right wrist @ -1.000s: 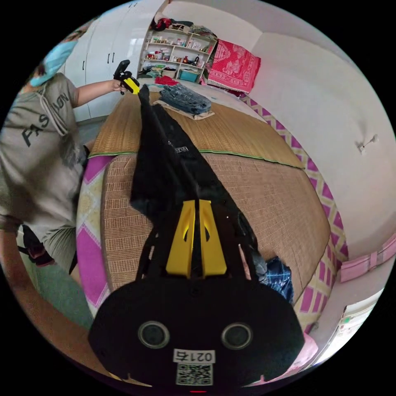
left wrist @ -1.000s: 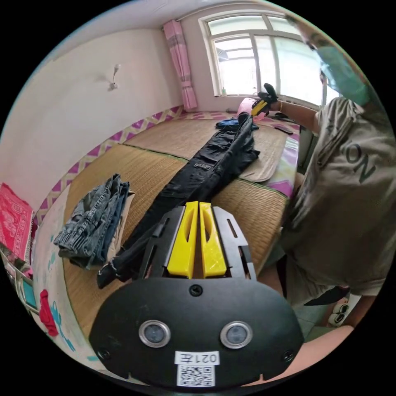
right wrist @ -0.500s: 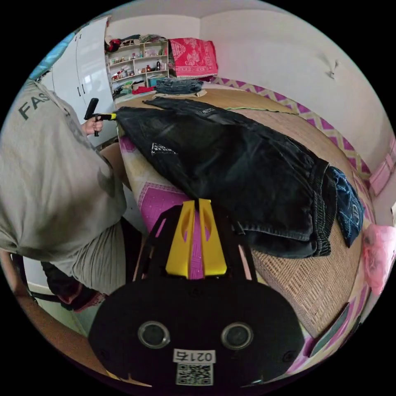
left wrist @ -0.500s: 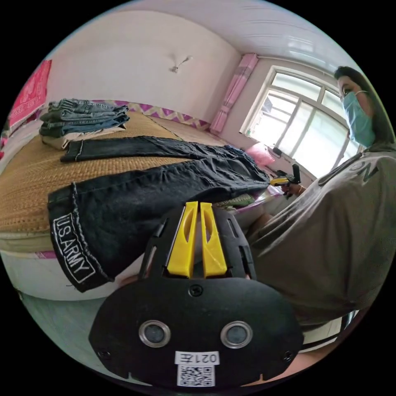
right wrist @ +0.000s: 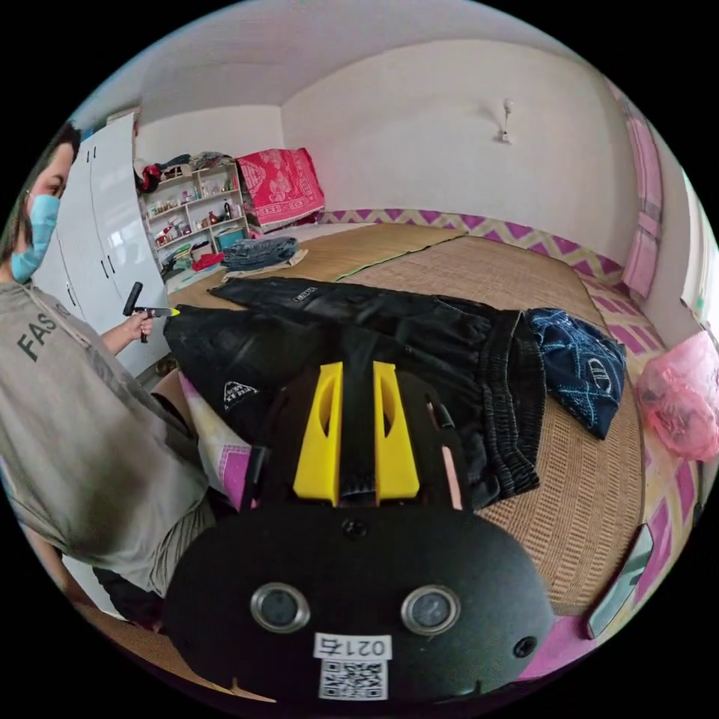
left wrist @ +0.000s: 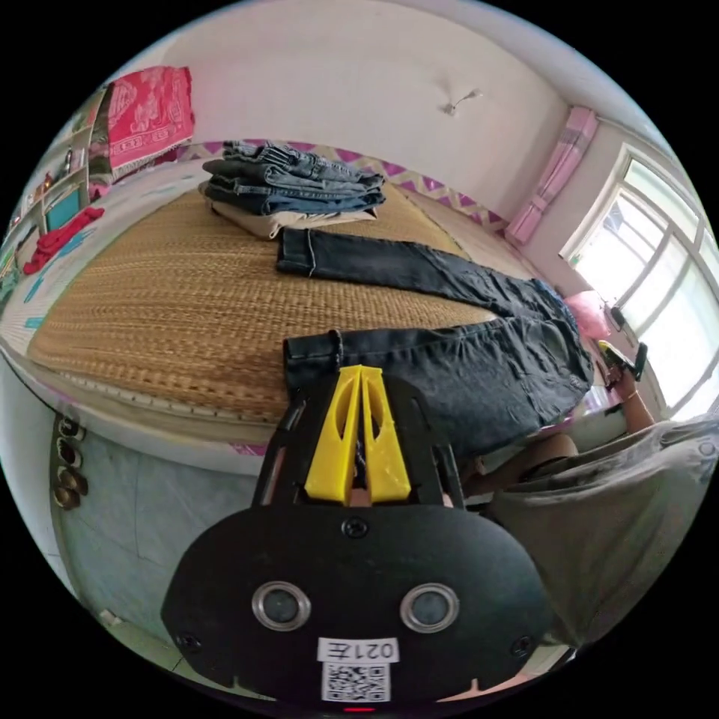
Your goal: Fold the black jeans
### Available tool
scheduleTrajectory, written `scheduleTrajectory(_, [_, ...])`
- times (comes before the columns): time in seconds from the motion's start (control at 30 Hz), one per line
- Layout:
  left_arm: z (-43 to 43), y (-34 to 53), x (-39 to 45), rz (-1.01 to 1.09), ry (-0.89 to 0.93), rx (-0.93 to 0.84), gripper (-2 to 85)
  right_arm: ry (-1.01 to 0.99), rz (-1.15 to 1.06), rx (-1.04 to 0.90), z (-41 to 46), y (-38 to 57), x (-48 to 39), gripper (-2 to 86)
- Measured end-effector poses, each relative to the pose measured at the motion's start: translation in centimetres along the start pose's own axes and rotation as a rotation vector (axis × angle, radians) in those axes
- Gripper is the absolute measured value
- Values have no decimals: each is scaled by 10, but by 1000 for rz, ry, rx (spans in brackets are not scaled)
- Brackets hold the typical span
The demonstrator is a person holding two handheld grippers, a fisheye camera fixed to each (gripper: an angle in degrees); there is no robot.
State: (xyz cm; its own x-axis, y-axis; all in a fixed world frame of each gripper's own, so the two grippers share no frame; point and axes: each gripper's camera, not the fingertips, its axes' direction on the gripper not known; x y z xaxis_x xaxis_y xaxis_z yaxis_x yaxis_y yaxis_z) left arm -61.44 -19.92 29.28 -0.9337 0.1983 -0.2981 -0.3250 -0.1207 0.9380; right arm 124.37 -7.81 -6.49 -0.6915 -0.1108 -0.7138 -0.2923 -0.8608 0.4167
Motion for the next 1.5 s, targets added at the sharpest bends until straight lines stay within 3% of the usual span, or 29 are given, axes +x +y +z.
scheduleTrajectory(0.1, [21,-31,6,95,-115,-77,-9,-14,35,36,11,-5,-9,50])
scheduleTrajectory(0.3, [55,-90,-24,123,-100,-194,-9,97,60,-37,40,-31,-26,60])
scheduleTrajectory(0.4, [68,-104,-38,117,-74,-209,-9,223,67,-151,62,-53,-26,53])
scheduleTrajectory(0.5, [81,-114,-47,94,-48,-199,-9,377,62,-509,113,-59,-26,12])
scheduleTrajectory(0.53, [86,-118,-48,79,-40,-192,-9,411,47,-445,112,-59,-35,5])
scheduleTrajectory(0.67, [106,-128,-31,119,-71,-197,-9,535,-1,-569,128,-69,-68,-4])
scheduleTrajectory(0.93, [133,-140,0,222,-63,-346,-9,513,126,-616,116,-68,-100,-7])
scheduleTrajectory(1.13, [127,-125,-17,234,5,-439,-9,494,2,-806,134,-98,-137,-9])
scheduleTrajectory(1.2, [119,-122,-27,203,8,-425,-9,502,-1,-725,128,-123,-141,-10])
scheduleTrajectory(1.23, [103,-122,-30,181,-9,-322,-9,512,9,-599,119,-142,-143,-10])
scheduleTrajectory(1.33, [63,-130,-36,95,219,21,-9,414,-20,-258,112,-191,-150,-10])
scheduleTrajectory(1.4, [74,-146,-26,94,258,47,-10,366,-37,-185,132,-219,-148,-10])
scheduleTrajectory(1.5, [129,-172,-3,119,130,-41,-10,386,-36,-235,188,-258,-132,-10])
